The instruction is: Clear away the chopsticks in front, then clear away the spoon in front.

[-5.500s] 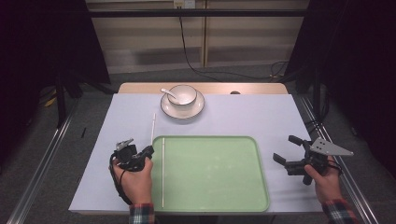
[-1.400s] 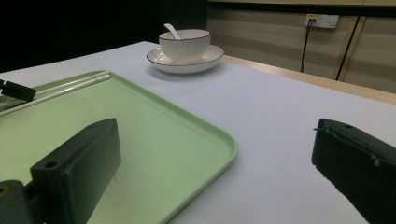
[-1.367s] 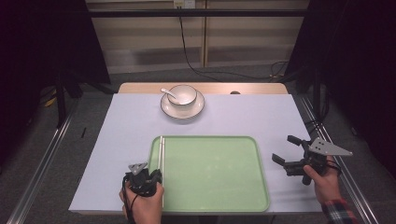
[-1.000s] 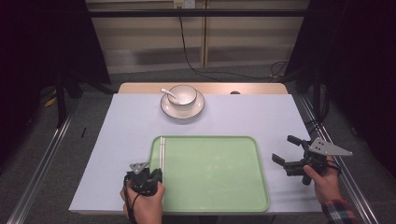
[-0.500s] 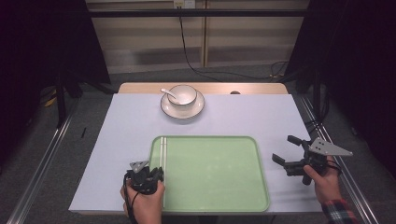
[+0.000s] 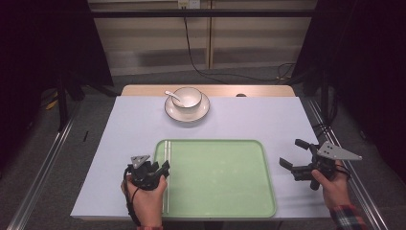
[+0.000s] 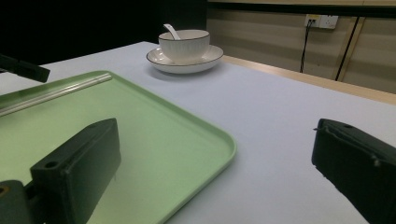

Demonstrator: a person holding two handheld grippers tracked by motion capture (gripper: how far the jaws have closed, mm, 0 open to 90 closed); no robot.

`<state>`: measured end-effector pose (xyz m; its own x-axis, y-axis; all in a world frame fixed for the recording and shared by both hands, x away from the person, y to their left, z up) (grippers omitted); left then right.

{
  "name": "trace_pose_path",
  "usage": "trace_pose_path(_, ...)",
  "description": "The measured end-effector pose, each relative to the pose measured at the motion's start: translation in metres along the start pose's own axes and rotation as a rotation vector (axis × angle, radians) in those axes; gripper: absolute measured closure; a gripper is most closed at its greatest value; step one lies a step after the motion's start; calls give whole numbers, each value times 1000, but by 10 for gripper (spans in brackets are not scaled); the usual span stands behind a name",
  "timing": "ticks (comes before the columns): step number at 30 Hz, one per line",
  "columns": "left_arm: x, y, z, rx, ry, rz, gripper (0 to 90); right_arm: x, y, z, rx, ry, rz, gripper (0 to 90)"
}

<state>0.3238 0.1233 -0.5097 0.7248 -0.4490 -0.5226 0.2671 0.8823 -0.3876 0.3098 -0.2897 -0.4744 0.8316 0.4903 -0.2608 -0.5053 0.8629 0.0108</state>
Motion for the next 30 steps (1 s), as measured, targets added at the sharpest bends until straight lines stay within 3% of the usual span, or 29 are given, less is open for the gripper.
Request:
trace_pose_path(1, 1, 0, 3, 15, -2, 4, 503, 1, -1, 1, 9, -11, -21, 6)
trace_pose_path(5, 6, 0, 17, 67, -36, -15, 450, 0, 0, 0, -1, 3, 1, 6)
trace_pose_path(16, 25, -2, 53, 149, -99, -47, 173, 1, -1, 0, 1, -9, -16, 6)
trace_pose_path(21, 35, -4, 65, 146, -106, -79, 136, 0, 0, -1, -9, 4, 2, 6)
trace_pose_path(30, 54, -10, 89, 171, -117, -99, 114, 1, -2, 0, 2, -7, -22, 6)
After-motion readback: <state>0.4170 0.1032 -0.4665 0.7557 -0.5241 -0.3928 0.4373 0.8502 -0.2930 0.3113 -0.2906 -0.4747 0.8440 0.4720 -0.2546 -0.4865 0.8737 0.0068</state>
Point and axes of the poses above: each handheld gripper's, and its own axes: x roughly forward along the jaws, z roughly out of its top, y roughly to its left, the point moved 9 cm from there along x, roughly forward along the jaws, and after that the axes turned 9 degrees about -z, right-handed, at the moved point
